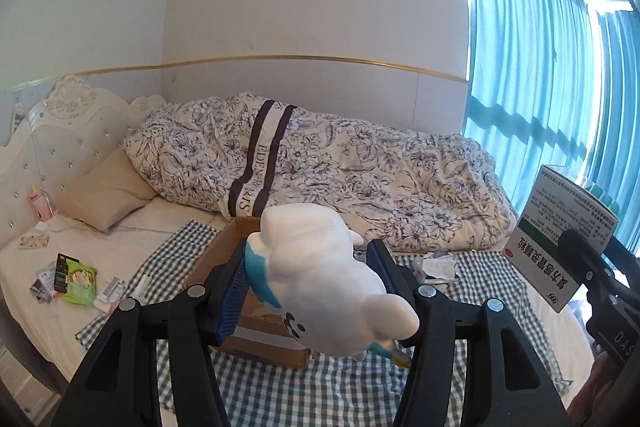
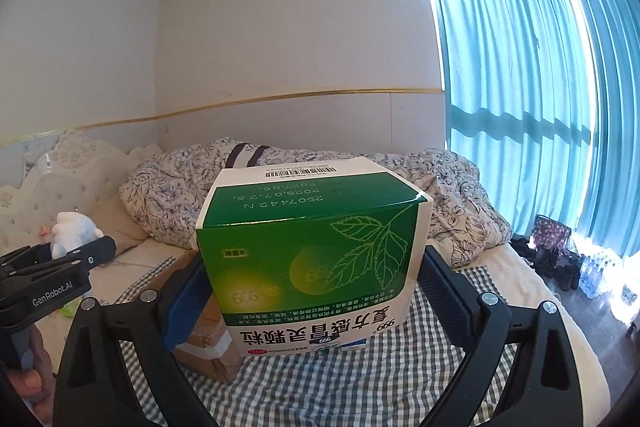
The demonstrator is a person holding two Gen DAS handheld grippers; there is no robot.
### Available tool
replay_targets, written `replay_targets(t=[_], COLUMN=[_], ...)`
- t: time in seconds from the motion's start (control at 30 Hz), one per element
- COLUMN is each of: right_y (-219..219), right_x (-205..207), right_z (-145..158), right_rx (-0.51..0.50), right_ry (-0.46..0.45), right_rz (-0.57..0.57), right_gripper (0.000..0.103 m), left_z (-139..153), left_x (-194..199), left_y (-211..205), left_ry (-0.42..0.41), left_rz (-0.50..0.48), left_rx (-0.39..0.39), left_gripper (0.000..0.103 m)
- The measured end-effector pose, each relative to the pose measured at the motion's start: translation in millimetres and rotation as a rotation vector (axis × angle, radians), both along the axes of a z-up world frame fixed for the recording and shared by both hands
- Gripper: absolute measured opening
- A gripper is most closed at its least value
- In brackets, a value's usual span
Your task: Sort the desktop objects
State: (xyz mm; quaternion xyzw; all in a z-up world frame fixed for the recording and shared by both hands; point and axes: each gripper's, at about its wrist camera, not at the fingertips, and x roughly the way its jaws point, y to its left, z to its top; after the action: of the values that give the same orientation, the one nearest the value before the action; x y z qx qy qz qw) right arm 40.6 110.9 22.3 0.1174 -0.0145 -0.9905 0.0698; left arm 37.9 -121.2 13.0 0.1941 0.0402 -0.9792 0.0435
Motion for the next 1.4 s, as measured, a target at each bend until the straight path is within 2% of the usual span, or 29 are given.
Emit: replay_targets(t=[0.3, 0.57, 0.9, 1.1, 1.4], right_y=[-23, -50, -86, -111, -153], right_x=[-25, -54, -84, -107, -143], right_z=[-3, -11, -31, -46, -68], right_rx=[0.017, 0.019, 0.055, 0.072, 0.140], right_ry=[-0.029, -0.053, -0.088, -0.125, -0.191], right_rz=[0.052, 0.105, 0.170, 0.219, 0.293], right_gripper=[0.096, 0.097, 0.097, 0.097, 0.097], left_z=[-3, -20, -34, -51, -78], left_x=[-17, -43, -71, -94, -129], left_y=[-20, -42, -71, -87, -112], left_ry=[-0.008, -0.060, -0.088, -0.139, -0.213], left_rz=[0.018, 0.048, 0.081, 0.073, 0.070], left_rx=[-0.007, -0.013, -0.020, -0.038, -0.010], left_gripper=[0.059, 0.059, 0.059, 0.059, 0.059])
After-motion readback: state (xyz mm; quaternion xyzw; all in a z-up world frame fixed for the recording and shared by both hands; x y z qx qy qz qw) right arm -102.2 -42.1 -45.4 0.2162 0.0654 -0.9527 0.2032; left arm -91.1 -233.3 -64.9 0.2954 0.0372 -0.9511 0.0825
